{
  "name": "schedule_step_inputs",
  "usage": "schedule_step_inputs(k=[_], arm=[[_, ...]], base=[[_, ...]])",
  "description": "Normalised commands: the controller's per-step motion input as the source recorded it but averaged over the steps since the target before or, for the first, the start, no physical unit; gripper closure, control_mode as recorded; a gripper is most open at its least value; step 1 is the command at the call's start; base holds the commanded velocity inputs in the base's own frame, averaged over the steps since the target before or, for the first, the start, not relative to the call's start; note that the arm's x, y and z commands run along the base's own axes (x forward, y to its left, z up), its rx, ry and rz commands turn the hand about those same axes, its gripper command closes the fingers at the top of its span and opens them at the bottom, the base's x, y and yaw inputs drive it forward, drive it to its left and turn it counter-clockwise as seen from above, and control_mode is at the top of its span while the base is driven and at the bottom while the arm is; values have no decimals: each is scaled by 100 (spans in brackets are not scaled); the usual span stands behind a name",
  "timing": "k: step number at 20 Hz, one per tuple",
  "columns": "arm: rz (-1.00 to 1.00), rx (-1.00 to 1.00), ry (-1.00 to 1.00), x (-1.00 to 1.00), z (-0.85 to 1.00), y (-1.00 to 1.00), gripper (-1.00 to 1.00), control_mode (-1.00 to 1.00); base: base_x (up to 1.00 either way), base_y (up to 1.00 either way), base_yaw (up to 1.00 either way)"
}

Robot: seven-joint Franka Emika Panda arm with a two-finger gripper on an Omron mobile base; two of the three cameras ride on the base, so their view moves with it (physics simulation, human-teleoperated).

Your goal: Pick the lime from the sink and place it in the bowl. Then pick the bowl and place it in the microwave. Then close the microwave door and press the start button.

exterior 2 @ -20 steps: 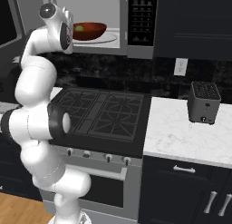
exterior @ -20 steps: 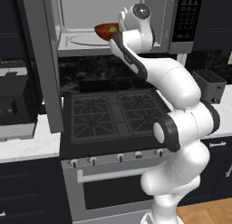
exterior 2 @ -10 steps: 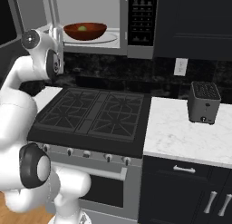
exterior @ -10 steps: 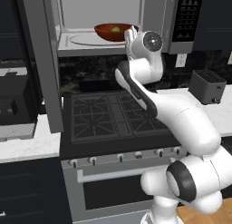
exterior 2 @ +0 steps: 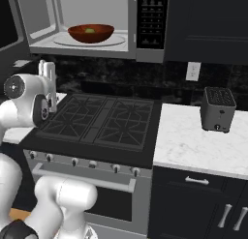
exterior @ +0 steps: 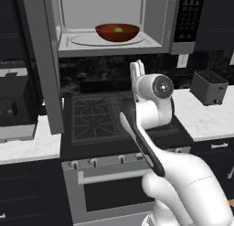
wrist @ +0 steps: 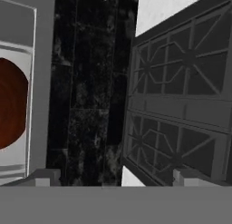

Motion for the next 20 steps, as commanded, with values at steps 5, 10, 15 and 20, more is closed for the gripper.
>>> schedule_step_inputs(k=[5, 10, 15, 20], arm=[[0, 0, -1, -100, -65, 47, -100, -100], [0, 0, -5, -100, -60, 38, -100, -100], [0, -1, -12, -88, -39, 80, -100, -100], [0, -6, -11, -77, -59, 95, -100, -100]], base=[[0, 0, 0], [0, 0, 0], [0, 0, 0], [0, 0, 0]])
